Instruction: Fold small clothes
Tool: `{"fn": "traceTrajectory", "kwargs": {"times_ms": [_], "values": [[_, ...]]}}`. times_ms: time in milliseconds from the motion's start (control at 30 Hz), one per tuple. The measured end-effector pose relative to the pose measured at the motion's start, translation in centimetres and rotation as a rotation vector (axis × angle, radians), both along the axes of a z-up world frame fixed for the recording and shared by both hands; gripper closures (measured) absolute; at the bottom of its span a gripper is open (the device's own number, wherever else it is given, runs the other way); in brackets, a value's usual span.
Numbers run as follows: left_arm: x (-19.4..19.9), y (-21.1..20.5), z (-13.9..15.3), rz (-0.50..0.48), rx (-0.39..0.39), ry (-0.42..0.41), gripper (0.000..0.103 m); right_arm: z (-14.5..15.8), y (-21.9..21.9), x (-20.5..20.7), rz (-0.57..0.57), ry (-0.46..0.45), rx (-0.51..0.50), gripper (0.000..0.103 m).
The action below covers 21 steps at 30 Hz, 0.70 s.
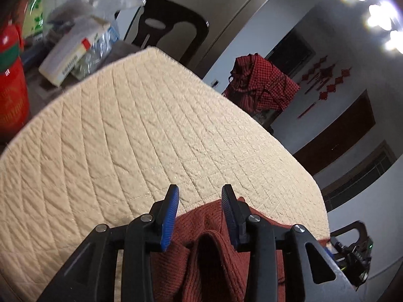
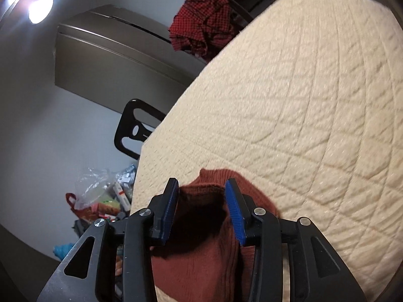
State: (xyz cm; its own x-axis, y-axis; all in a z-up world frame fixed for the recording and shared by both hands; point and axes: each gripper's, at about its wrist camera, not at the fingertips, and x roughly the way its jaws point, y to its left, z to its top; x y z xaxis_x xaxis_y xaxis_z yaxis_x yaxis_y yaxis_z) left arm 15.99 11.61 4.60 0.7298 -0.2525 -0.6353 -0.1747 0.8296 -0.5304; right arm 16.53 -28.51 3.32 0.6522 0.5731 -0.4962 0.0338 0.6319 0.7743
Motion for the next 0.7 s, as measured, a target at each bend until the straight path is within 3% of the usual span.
{"fn": "traceTrajectory", "kwargs": {"times_ms": [467, 700], "values": [[-5.2, -3.6, 0.4, -0.161, 0.178, -0.022, 0.065, 1.6, 2.6, -2.9, 0.080, -0.076, -0.147, 0.063], [-7.5, -5.2, -0.3, -0.202, 0.228, -0.037, 0.065, 2.5, 3.8, -7.7, 0.115, -0.124, -0.289, 0.063]]}}
